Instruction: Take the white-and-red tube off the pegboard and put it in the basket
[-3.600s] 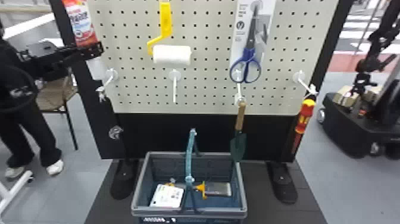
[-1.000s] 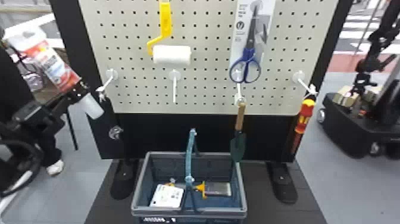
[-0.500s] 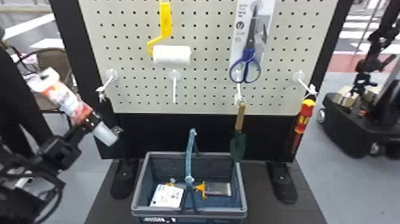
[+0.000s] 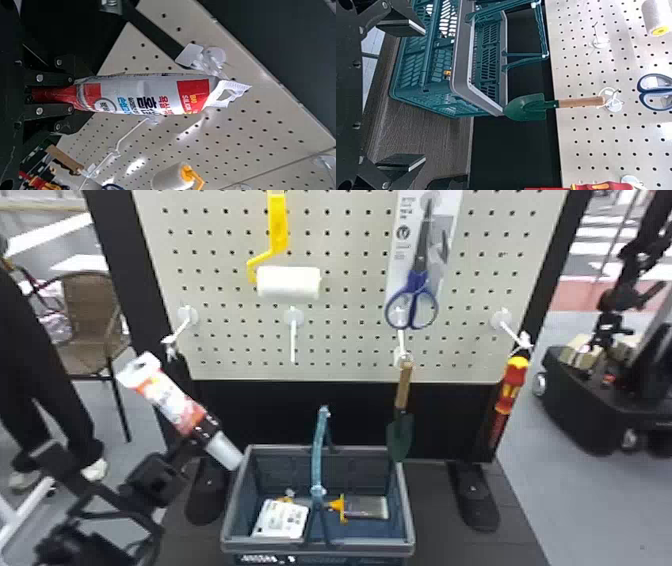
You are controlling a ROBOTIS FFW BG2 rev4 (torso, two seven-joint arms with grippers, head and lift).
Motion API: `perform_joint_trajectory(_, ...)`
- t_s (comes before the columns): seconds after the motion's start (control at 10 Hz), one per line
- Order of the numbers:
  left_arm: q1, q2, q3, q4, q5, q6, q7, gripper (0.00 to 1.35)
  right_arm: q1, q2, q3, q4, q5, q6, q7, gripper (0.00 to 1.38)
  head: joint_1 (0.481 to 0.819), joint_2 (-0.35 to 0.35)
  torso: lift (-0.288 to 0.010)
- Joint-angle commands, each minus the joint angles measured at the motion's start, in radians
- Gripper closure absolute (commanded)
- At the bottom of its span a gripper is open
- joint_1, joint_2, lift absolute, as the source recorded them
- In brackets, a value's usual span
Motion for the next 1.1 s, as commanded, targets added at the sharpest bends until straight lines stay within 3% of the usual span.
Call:
perform_joint_trajectory(0.0, -0.004, -0.003, -0.058, 0.053, 0.017, -0.009, -0.003, 1.22, -0.006, 0.005, 0.0, 0.007, 0.002, 0.0, 0.004, 0.18, 0.549, 0.0, -0.1)
perform_joint_trajectory(0.3, -0.019, 0.006, -0.173, 0.141, 0.02, -0.032, -0.011, 1.22, -0.013, 0.003, -0.001, 0.01, 0.002, 0.0, 0.012, 0.18, 0.549, 0.0, -0.1)
perform_joint_trajectory(0.8, -0.032, 0.014, -0.298, 0.244, 0.018, -0.099, -0.011, 1.22, -0.015, 0.002, 0.0, 0.015, -0.001, -0.002, 0.015, 0.18, 0.549, 0.0, -0.1)
perform_joint_trajectory(0.9, -0.04, 0.014, -0.306, 0.252, 0.006, -0.124, -0.011, 1.03, -0.017, 0.0, -0.001, 0.015, -0.004, -0.002, 0.015, 0.18, 0.549, 0.0, -0.1)
perform_joint_trajectory(1.0, -0.049, 0.015, -0.309, 0.252, -0.017, -0.161, -0.011, 0.65, -0.017, 0.0, -0.001, 0.015, -0.004, -0.002, 0.016, 0.18, 0.549, 0.0, -0.1)
